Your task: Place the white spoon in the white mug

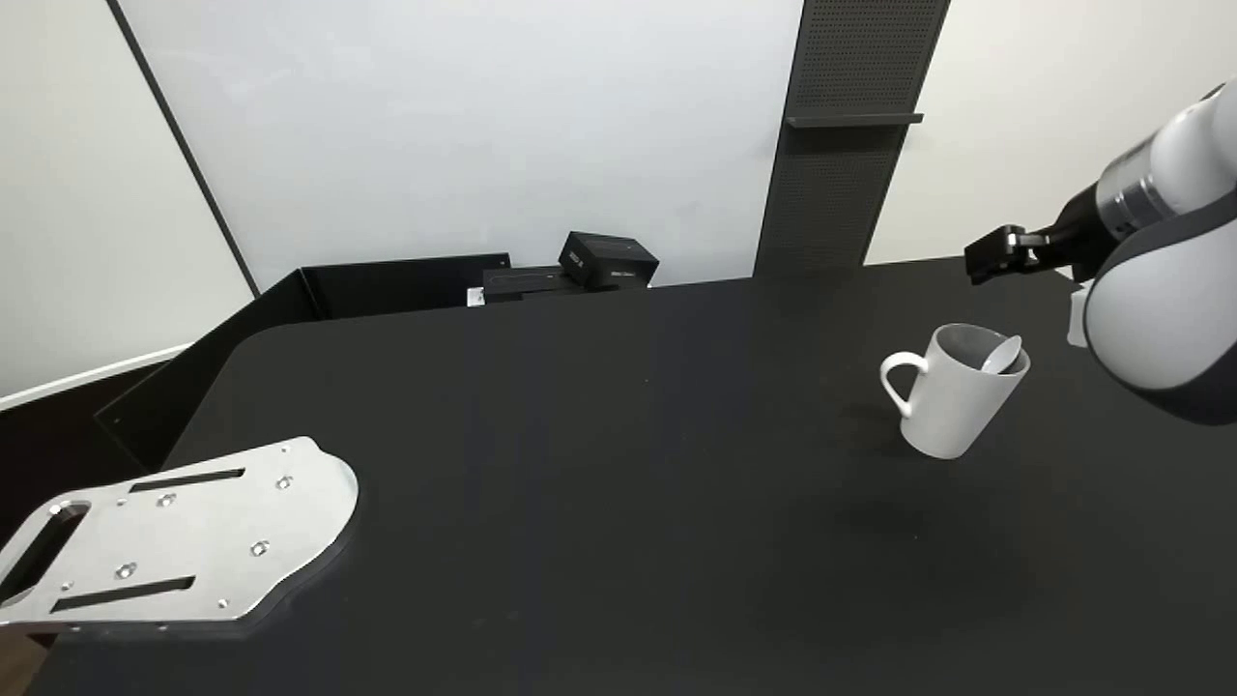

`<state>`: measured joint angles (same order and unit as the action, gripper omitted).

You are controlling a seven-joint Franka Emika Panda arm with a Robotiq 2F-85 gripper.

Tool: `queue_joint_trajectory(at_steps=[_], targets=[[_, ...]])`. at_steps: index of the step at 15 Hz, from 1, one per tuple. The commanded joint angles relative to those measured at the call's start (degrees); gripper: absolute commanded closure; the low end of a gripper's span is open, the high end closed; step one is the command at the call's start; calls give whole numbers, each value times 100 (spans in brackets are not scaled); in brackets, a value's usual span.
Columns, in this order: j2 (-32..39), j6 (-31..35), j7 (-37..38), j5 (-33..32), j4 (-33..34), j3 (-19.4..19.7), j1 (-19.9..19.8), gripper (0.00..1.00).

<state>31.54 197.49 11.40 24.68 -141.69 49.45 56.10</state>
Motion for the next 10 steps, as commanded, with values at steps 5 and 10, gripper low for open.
queue_joint_trajectory(at_steps=[5,10], targets=[[-1138,-2195,-1166,-821,15,868,336,0],[-1645,-4261,-1908,-1497,353,1294,312,0]])
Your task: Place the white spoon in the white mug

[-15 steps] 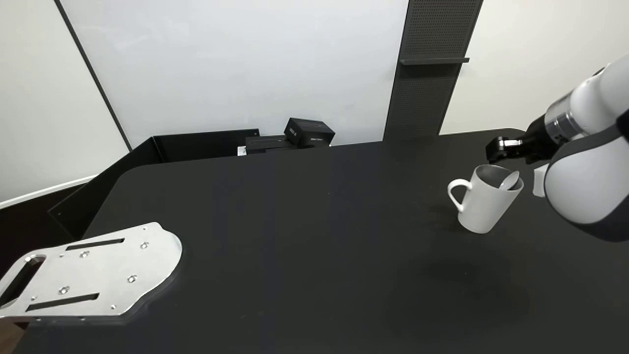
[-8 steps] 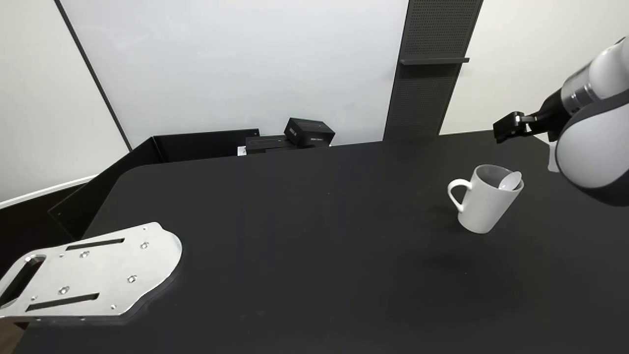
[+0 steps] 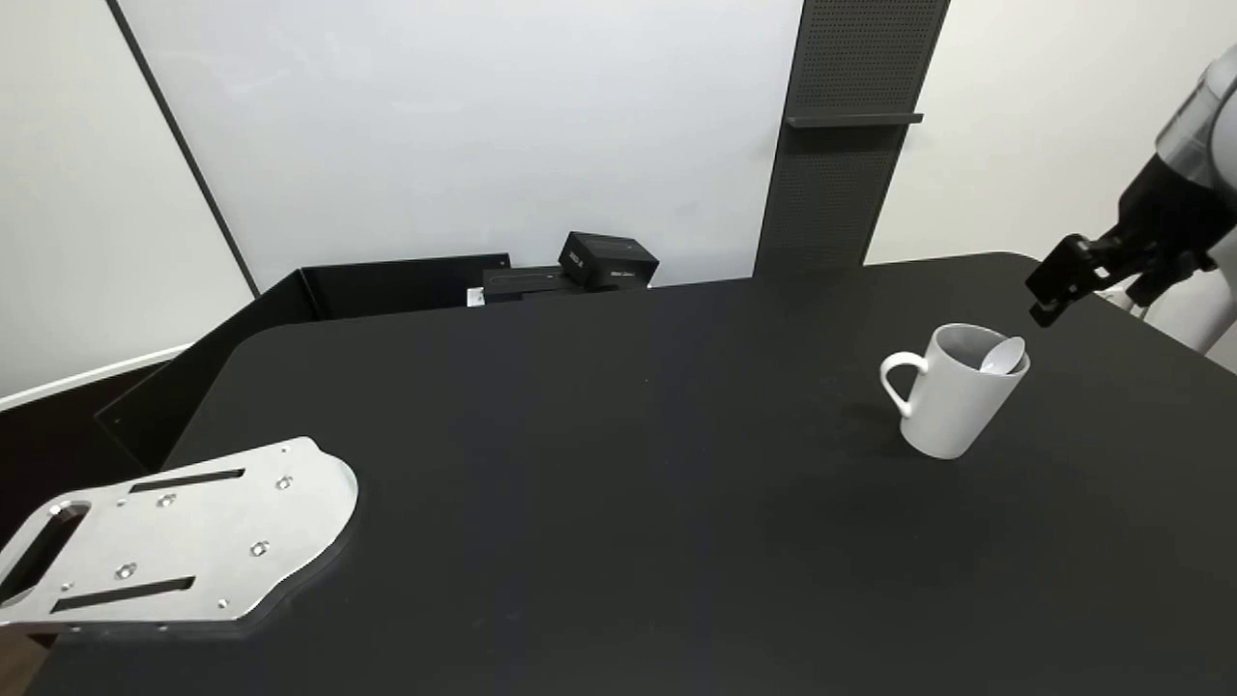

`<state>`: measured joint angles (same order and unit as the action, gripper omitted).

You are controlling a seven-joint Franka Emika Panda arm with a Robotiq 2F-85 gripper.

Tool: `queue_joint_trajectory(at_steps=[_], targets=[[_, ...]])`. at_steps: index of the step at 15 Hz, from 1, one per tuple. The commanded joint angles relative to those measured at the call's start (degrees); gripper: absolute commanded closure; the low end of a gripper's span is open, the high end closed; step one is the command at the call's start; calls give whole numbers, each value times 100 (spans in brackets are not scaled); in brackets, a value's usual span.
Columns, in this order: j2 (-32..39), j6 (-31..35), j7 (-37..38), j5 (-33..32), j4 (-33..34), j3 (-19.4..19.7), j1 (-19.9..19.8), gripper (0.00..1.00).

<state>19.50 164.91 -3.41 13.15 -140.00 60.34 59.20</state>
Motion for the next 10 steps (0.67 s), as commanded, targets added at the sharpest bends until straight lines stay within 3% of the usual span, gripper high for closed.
queue_joint_trajectory(at_steps=[1,3,4,6,7,8,10], targets=[[-548,-1406,-598,-425,263,227,-27,0],[-669,-2201,-911,-539,426,254,-54,0],[-1113,-2502,-545,-1355,496,-531,-912,0],[-1425,-2863,-1043,-1562,507,-1279,-1646,0],[-1095,-2507,-430,-1727,503,-1663,-1967,0],[-1207,-2636,-604,-1739,522,-2043,-2372,0],[-1395,-2735,-796,-1734,513,-2316,-2698,0]])
